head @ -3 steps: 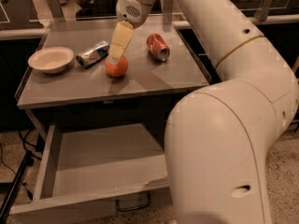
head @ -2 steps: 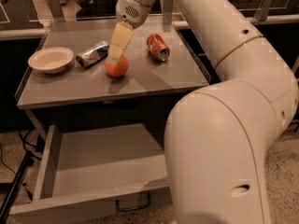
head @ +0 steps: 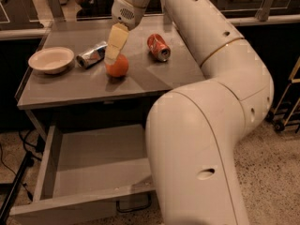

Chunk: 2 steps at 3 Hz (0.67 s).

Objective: Place orange into top drawer

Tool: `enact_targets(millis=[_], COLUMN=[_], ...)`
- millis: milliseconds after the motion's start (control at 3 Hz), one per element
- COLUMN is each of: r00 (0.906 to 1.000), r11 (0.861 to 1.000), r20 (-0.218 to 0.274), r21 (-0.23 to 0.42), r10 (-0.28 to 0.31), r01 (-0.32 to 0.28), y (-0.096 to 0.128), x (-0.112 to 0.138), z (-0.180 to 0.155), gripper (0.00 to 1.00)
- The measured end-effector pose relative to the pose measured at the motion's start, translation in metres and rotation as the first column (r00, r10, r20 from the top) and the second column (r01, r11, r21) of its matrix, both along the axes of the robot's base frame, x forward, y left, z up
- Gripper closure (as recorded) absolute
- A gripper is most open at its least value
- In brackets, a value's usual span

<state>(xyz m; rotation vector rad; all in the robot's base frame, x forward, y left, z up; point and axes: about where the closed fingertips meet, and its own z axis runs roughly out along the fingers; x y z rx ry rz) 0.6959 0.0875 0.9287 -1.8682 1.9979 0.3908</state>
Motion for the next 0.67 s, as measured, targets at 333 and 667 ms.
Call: enact_targets(millis=[333,667], r00=[1.0,0.9997], r11=[1.0,1.0], r20=[-0.008,-0.025], r21=[0.003,0.018], r10=[-0.001,-0.001], r01=[0.001,0.002], y=[0.0033,0.0083], x=[0.0049,0.0078], z=[-0.0046,-0.0124], gripper=[0.0,0.0])
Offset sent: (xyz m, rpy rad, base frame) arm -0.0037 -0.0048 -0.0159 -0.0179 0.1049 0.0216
